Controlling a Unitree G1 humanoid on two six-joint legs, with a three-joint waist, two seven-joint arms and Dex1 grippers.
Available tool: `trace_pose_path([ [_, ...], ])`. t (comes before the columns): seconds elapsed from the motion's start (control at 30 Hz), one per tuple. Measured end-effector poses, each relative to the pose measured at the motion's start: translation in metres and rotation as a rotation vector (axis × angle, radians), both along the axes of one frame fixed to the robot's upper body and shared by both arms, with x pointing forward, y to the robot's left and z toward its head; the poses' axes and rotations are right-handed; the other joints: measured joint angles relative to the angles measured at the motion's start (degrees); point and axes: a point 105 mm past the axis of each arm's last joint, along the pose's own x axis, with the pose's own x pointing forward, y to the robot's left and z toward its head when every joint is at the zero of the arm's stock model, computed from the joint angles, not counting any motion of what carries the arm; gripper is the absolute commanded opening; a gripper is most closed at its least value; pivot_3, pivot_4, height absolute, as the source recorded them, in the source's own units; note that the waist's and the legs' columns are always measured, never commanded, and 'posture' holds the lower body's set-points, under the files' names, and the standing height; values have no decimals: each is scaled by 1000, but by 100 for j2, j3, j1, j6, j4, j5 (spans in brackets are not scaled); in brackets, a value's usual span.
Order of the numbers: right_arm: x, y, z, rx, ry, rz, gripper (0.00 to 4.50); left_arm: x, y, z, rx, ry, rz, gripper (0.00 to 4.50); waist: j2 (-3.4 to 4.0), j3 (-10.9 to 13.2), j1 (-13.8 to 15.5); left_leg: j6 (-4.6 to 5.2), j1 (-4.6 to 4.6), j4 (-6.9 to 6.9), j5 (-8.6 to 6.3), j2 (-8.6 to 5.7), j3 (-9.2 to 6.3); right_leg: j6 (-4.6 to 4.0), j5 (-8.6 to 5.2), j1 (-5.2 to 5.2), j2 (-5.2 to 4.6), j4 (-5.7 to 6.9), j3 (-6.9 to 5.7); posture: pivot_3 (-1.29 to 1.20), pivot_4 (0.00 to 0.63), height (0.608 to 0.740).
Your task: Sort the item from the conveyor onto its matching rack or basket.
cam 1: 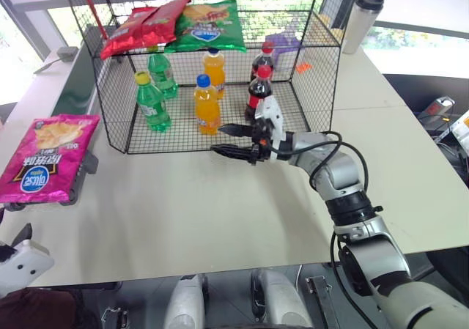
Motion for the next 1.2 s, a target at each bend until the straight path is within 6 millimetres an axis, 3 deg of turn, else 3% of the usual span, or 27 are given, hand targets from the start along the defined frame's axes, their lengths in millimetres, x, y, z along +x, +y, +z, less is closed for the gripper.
trace_pose_path([
  [0.47, 2, -6, -3, -13, -10, -51, 2976, 26, 3, 1, 15, -5, -49, 2789, 0, 0, 3, 1, 4, 1, 1, 1, 1, 3, 2, 2, 3, 6, 1, 0, 150, 740],
  [0.77, 1, -9, -5, -19, -13, -75, 2976, 50, 4, -12, -8, 25, -84, 2789, -11, -7, 28, 1, 10, 5, 1, 3, -3, 13, 8, 6, 5, 19, -4, 0, 150, 740],
  [1.13, -1, -10, -9, -21, -9, -93, 2976, 42, 0, -13, -2, 18, -78, 2789, -15, -10, 0, 1, 10, 3, 1, 4, -2, 16, 10, 4, 4, 18, -3, 0, 150, 740],
  [1.2, -1, -10, -9, -21, -8, -94, 2976, 38, 0, -5, 12, -19, -66, 2789, -15, -10, 2, 1, 11, 3, 1, 5, -3, 15, 10, 4, 4, 18, -3, 0, 150, 740],
])
